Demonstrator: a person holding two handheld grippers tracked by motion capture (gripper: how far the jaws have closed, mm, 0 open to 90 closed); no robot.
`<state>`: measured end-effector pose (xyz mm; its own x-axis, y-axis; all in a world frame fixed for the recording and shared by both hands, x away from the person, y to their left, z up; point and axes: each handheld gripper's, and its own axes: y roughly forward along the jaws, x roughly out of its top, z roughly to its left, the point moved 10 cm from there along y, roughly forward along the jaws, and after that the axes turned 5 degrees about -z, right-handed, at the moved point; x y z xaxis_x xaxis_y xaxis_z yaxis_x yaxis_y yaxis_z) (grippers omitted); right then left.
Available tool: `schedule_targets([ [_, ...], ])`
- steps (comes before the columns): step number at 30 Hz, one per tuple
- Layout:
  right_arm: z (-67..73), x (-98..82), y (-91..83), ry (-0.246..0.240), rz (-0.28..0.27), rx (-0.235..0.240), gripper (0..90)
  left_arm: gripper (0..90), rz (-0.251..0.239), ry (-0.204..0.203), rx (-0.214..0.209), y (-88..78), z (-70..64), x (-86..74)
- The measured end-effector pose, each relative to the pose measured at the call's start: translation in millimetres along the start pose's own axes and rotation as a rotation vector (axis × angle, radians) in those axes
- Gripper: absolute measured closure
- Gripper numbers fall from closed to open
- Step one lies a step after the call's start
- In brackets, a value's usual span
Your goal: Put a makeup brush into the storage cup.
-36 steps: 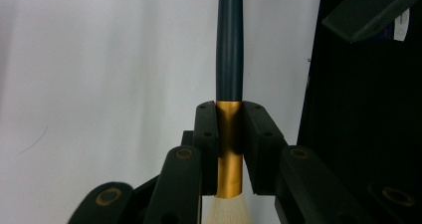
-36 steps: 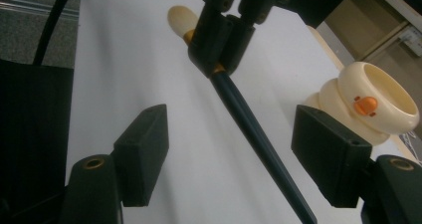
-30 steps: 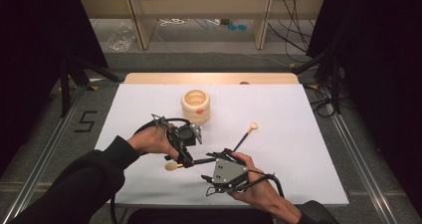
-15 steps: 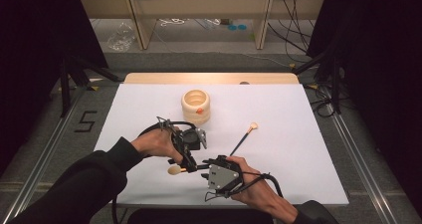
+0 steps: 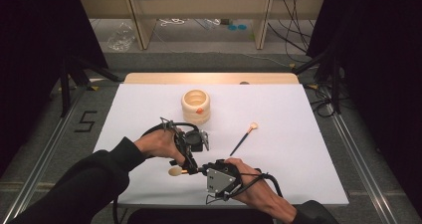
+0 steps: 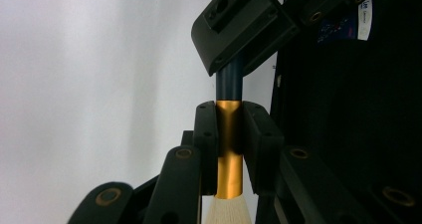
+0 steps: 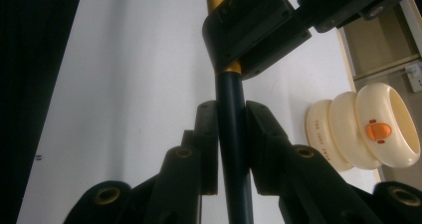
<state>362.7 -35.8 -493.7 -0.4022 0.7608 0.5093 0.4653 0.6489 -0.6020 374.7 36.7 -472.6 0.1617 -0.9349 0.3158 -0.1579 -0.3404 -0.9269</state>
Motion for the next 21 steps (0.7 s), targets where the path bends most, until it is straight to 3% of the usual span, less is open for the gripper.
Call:
schedule_targets([
  [21,3.1,-0.6,1.3,-0.035,0.004,0.027,78.4,77.0,-0.020,-0.079,-0.043,0.8,-3.9,0.1],
])
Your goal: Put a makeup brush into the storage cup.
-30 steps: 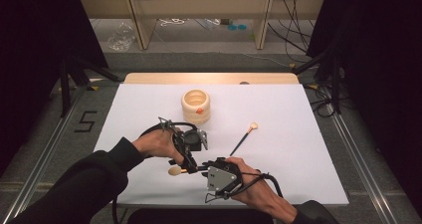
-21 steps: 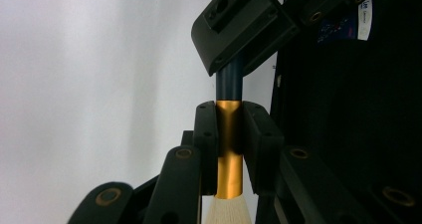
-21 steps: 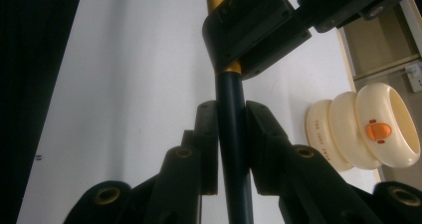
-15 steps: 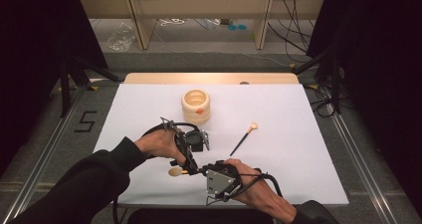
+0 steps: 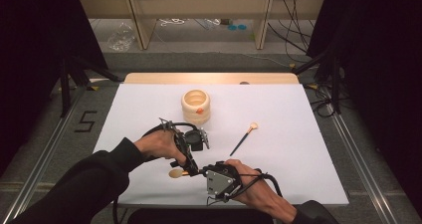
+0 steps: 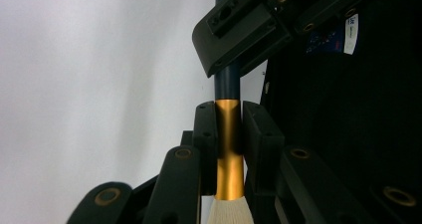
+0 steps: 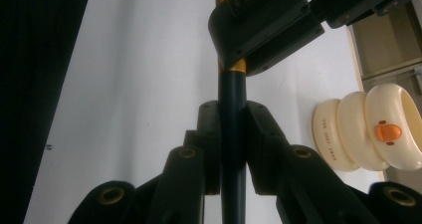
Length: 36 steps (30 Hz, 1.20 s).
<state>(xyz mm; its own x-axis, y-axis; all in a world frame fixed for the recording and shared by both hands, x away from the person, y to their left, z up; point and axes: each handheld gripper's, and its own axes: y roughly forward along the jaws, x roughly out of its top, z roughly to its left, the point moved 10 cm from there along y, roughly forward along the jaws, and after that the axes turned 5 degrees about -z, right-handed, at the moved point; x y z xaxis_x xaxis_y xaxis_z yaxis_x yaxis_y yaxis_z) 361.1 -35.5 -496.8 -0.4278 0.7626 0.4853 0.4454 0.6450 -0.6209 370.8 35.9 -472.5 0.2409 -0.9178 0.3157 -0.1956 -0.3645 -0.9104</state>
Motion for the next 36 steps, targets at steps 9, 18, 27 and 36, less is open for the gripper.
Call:
schedule_targets([
  [9,-4.3,-3.0,-2.5,0.012,0.005,-0.023,78.5,60.3,-0.025,-0.002,0.003,-11.0,-0.7,0.1],
  [18,-18.8,-12.2,-10.3,0.048,-0.014,-0.042,78.5,31.3,-0.296,-0.032,0.183,-46.6,9.2,14.2],
  [27,-36.2,-22.5,-20.0,0.412,-0.141,-0.053,78.5,25.3,-0.608,-0.063,0.372,-96.2,11.4,1.1],
  [36,-55.3,-23.4,-32.9,0.633,-0.300,-0.052,78.5,25.2,-0.732,-0.111,0.421,-92.5,9.7,-9.4],
])
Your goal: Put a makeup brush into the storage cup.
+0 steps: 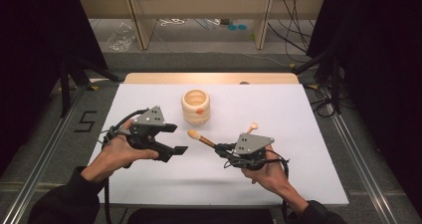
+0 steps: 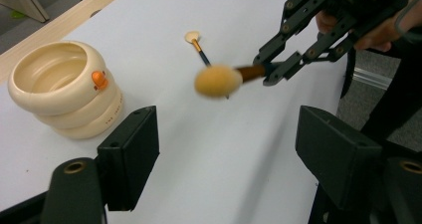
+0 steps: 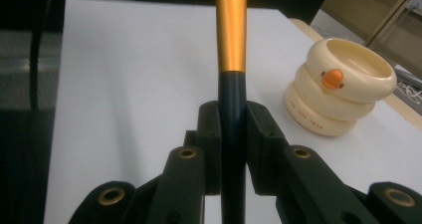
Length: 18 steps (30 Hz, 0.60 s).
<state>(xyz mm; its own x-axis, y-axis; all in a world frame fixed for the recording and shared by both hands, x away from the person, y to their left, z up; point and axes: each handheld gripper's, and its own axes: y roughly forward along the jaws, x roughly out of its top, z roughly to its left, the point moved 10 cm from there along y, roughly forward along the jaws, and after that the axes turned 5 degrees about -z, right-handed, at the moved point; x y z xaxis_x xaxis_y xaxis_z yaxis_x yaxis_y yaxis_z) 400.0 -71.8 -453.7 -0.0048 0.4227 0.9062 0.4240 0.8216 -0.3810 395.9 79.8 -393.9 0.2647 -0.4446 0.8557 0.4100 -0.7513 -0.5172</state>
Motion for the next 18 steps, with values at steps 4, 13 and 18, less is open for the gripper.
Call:
schedule_targets([
  [4,-5.2,5.9,-4.0,0.079,-0.066,0.011,78.5,25.2,-0.044,0.014,0.110,0.9,11.8,-4.5],
  [13,-3.1,10.9,-5.1,0.114,-0.102,0.020,78.5,25.8,-0.089,0.034,0.160,16.4,11.6,-15.3],
  [18,-0.8,11.5,-5.1,0.112,-0.100,0.028,78.5,26.8,-0.146,0.043,0.165,26.9,9.6,-17.4],
])
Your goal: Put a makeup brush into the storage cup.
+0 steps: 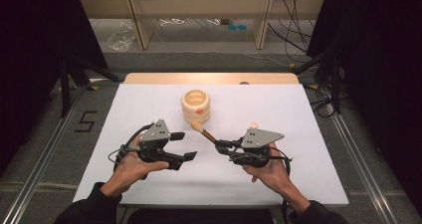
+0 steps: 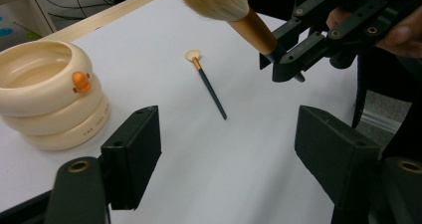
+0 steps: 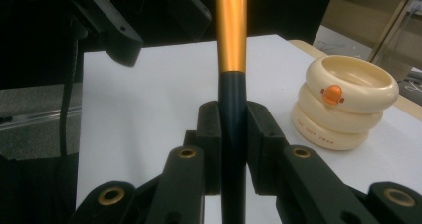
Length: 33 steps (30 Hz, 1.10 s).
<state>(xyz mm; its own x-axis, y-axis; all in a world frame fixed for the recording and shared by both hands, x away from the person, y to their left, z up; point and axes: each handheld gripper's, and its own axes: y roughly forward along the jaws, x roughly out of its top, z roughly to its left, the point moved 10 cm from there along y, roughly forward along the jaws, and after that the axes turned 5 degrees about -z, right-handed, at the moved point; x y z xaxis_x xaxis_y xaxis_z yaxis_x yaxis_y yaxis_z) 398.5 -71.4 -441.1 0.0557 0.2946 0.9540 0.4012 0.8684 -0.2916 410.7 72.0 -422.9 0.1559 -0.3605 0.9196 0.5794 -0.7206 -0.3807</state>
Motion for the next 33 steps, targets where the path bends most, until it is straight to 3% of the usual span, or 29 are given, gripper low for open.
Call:
schedule_targets([
  [2,0.0,0.4,0.5,-0.006,-0.005,-0.001,78.5,27.1,-0.019,-0.008,0.096,-0.8,7.9,0.2],
  [4,0.4,0.6,1.3,-0.011,-0.007,-0.006,78.5,27.5,-0.046,-0.005,0.103,1.0,8.6,2.0],
  [5,1.3,0.3,1.7,-0.014,-0.003,-0.001,78.5,27.5,-0.076,0.028,-0.097,8.9,-11.0,5.0],
  [6,1.3,0.3,1.7,-0.014,-0.003,-0.001,78.5,27.4,-0.076,0.028,-0.097,8.9,-11.0,5.0],
  [7,2.8,0.2,2.8,-0.015,-0.004,-0.001,78.5,27.5,-0.071,-0.139,-0.134,9.4,-28.2,2.6],
  [9,3.3,0.4,3.5,-0.018,-0.007,0.002,78.5,27.5,-0.083,-0.139,-0.139,11.5,-30.4,3.9],
  [10,4.7,-0.2,4.3,-0.020,-0.002,0.004,78.5,29.2,-0.095,-0.163,-0.149,13.0,-34.3,6.3],
  [14,7.2,-1.3,6.2,-0.026,0.004,0.012,78.5,31.1,-0.097,-0.159,-0.160,14.4,-36.1,7.3],
  [16,9.6,-2.7,7.5,-0.031,0.013,0.022,78.5,35.6,-0.102,-0.155,-0.165,14.6,-36.4,7.8],
  [17,10.2,-2.7,8.4,-0.032,0.011,0.020,78.5,36.9,-0.111,-0.184,-0.172,14.4,-37.3,9.0],
  [24,13.3,-4.2,11.8,-0.040,0.015,0.029,78.5,46.7,-0.129,-0.197,-0.194,14.9,-36.3,11.4],
  [26,14.1,-6.4,12.6,-0.027,0.018,0.037,78.5,49.1,-0.130,-0.221,-0.203,14.9,-37.4,11.6],
  [33,16.4,-10.9,14.6,-0.019,0.037,0.052,78.5,58.7,-0.127,-0.237,-0.223,18.3,-37.2,7.4],
])
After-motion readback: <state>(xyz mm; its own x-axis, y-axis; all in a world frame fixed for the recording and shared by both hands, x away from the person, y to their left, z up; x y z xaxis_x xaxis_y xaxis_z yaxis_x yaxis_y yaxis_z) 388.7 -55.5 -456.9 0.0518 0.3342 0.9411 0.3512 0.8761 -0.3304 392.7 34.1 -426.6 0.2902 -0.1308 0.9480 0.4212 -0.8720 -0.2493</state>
